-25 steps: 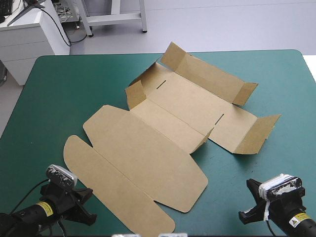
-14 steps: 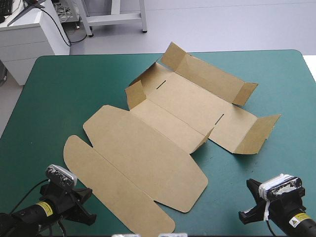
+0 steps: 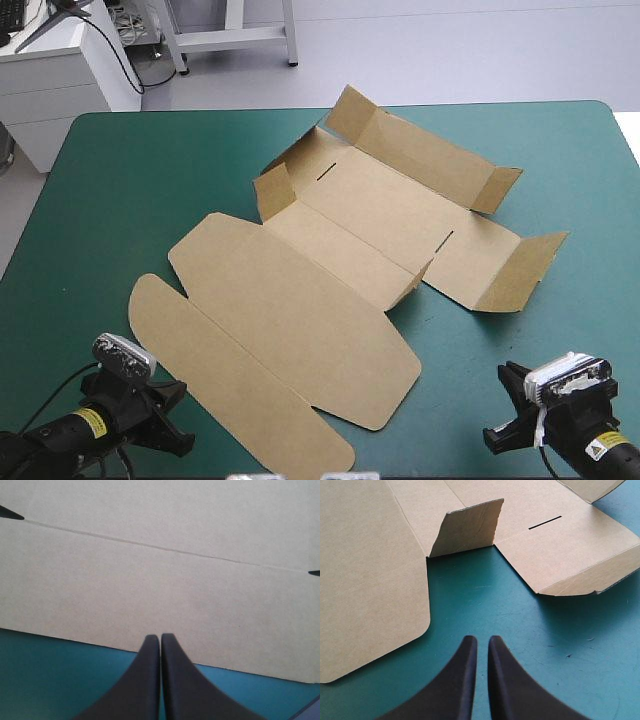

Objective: Fold the box

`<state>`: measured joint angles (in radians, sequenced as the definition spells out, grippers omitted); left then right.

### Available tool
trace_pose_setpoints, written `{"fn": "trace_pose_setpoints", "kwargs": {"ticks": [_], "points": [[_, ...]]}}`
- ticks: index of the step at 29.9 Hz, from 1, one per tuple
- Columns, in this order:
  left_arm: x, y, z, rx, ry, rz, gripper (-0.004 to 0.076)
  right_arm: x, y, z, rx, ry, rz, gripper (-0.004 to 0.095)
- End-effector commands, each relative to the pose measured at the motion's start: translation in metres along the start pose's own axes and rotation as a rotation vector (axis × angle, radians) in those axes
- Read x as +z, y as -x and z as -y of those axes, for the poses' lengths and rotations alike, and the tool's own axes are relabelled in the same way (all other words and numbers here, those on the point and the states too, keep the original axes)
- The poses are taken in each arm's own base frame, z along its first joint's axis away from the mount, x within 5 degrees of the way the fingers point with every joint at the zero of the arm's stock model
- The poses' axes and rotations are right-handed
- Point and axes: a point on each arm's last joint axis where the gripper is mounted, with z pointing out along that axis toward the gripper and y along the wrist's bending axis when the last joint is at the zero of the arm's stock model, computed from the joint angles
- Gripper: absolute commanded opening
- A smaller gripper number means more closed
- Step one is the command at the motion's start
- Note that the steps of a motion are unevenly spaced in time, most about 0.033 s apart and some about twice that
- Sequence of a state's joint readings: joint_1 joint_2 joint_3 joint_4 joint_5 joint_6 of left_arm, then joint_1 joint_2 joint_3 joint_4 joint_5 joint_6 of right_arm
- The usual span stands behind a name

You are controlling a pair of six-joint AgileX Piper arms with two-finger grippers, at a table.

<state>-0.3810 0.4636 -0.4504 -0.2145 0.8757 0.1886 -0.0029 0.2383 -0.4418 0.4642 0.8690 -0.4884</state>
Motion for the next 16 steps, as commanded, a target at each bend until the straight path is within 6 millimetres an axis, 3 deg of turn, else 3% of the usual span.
{"fn": "trace_pose_setpoints", "kwargs": {"ticks": [1, 6, 8, 16], "points": [[-0.0064, 0.0132, 0.0008, -0.01, -0.001, 0.081, -0.0008, -0.0028, 0.0127, 0.0006, 0.009, -0.004, 0.075, 0.0254], [-0.0064, 0.0132, 0.0008, -0.01, -0.001, 0.081, -0.0008, -0.0028, 0.0127, 0.0006, 0.031, -0.003, 0.075, 0.0654], [-0.0064, 0.0132, 0.0008, -0.01, -0.001, 0.081, -0.0008, -0.0028, 0.0123, 0.001, 0.07, -0.007, 0.07, 0.0736], [-0.0064, 0.0132, 0.0008, -0.01, -0.001, 0.081, -0.0008, -0.0087, 0.0129, 0.0057, 0.187, -0.072, 0.029, 0.0755]]}}
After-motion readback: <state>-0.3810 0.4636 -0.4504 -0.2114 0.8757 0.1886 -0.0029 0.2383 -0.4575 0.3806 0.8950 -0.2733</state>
